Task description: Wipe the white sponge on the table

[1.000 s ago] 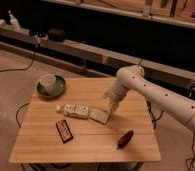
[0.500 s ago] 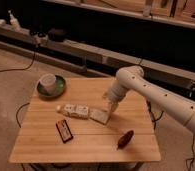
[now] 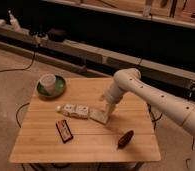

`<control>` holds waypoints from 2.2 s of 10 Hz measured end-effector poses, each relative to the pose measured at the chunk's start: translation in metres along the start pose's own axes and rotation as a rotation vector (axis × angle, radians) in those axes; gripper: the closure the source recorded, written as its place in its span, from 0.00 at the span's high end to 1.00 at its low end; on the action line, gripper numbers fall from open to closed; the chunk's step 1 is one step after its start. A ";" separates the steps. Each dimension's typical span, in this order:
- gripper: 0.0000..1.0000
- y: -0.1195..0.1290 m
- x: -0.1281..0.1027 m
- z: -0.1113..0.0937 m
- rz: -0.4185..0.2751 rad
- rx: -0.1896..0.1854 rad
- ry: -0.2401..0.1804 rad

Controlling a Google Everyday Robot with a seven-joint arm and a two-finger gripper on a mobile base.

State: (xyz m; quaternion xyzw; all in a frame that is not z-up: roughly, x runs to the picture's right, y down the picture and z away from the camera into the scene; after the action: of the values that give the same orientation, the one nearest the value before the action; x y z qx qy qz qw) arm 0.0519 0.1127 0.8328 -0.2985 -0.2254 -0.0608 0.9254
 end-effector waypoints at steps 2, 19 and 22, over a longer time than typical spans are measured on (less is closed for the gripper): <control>0.65 0.002 0.006 0.017 0.001 -0.029 0.028; 0.22 0.006 0.058 0.054 0.162 -0.069 0.245; 0.22 0.031 0.081 0.036 0.215 -0.078 0.246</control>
State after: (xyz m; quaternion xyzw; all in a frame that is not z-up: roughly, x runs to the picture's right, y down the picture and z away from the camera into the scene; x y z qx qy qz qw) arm 0.1181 0.1603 0.8792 -0.3470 -0.0749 -0.0064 0.9348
